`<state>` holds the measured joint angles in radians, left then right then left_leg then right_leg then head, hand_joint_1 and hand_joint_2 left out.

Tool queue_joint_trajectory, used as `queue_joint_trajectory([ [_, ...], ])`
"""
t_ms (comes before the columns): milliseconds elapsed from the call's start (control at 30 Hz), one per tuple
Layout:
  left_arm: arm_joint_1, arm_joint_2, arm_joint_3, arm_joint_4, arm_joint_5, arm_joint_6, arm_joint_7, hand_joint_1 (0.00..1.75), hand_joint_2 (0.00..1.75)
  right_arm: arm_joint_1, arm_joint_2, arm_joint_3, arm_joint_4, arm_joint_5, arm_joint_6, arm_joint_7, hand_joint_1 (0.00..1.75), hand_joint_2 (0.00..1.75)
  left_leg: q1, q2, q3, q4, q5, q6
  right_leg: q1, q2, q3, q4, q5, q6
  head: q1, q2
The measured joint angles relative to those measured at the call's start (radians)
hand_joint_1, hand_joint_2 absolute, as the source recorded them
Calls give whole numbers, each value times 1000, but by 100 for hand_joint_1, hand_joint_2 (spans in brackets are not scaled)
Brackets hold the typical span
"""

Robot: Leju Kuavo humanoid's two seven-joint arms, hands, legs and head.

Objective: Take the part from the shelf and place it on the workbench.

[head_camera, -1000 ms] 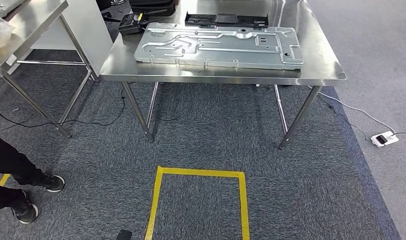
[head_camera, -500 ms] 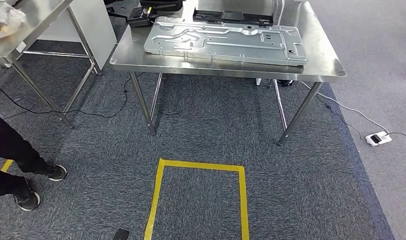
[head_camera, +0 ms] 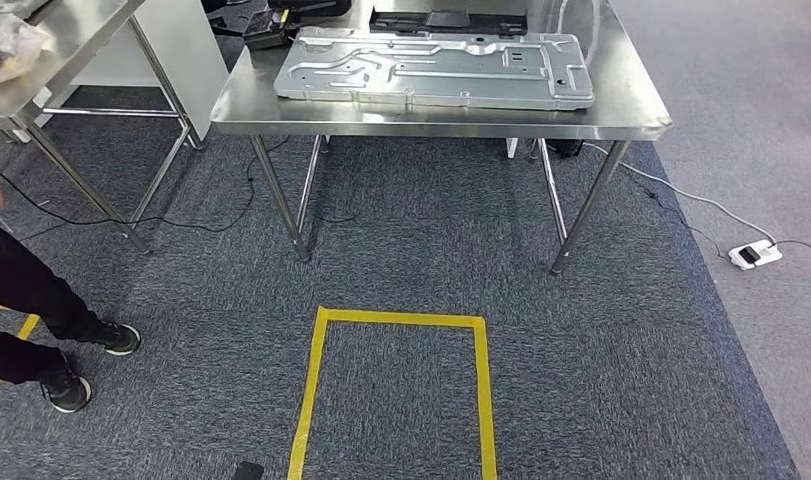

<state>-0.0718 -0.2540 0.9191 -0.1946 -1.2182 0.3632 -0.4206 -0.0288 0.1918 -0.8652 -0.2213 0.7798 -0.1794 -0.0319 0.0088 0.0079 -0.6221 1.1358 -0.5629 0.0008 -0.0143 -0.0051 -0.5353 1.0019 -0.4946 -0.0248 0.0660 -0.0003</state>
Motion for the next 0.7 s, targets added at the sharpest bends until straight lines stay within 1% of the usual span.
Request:
queue_joint_trajectory([
  [33,0,0,0,0,0,0,0,0,0,0,0,0,0,1,1,0,0,0,1,0,-18,52,-36,-2,2,0,-8,0,6,-3,0,0],
  [67,0,0,0,0,0,0,0,0,0,0,0,0,0,2,1,0,0,0,2,0,-31,91,-60,-4,3,-1,-13,1,9,-4,0,0],
  [100,0,0,0,0,0,0,0,0,0,1,0,0,0,3,2,0,0,0,2,0,-37,112,-72,-4,4,-1,-16,1,11,-4,0,0],
  [200,0,0,0,0,0,0,0,0,0,1,0,0,0,3,2,0,0,0,2,0,-39,118,-74,-5,4,-1,-17,1,12,-4,0,0],
  [333,1,0,1,0,1,0,0,0,0,1,0,-1,0,4,5,0,0,0,2,0,-48,171,-90,-6,6,-1,-30,4,19,-4,0,0],
  [367,1,0,1,0,1,0,0,0,0,1,0,-1,0,4,8,0,0,0,2,0,-22,144,-72,-4,8,-1,-38,7,24,-3,0,0],
  [400,0,1,1,0,1,0,0,0,0,2,1,-1,0,6,12,-1,0,0,-2,0,32,65,-43,3,9,0,-48,11,33,2,0,0],
  [467,-1,2,2,0,2,0,-1,0,0,1,3,-2,0,12,18,-6,0,0,-10,-1,134,-105,15,20,9,1,-64,17,52,18,0,0],
  [500,-1,3,3,0,3,0,-1,0,0,1,4,-2,0,16,19,-9,0,0,-12,-1,159,-160,29,28,10,1,-68,16,61,27,0,0],
  [533,-1,3,3,0,3,0,-1,0,0,1,4,-2,0,18,19,-12,0,0,-9,0,157,-168,36,32,10,1,-70,16,61,32,0,0],
  [567,-2,2,4,0,3,0,-2,0,0,1,4,-2,0,20,20,-15,0,0,-6,1,153,-174,45,38,10,2,-77,29,48,37,0,0],
  [600,-2,2,4,0,4,0,-2,0,0,1,4,-2,0,20,20,-17,0,0,-3,3,149,-179,54,44,10,3,-91,62,20,42,1,0],
  [633,-2,2,4,0,4,0,-2,0,0,1,4,-2,0,21,21,-19,0,0,-2,4,143,-180,61,48,7,4,-114,118,-20,46,1,0],
  [667,-2,2,4,0,4,0,-2,0,0,2,4,-2,0,21,23,-20,0,0,-2,5,135,-179,66,51,6,4,-140,186,-61,50,1,0],
  [700,-1,3,5,0,4,0,-2,0,0,2,4,-2,0,21,25,-21,0,0,-2,5,127,-176,71,51,4,4,-163,250,-91,54,1,0],
])
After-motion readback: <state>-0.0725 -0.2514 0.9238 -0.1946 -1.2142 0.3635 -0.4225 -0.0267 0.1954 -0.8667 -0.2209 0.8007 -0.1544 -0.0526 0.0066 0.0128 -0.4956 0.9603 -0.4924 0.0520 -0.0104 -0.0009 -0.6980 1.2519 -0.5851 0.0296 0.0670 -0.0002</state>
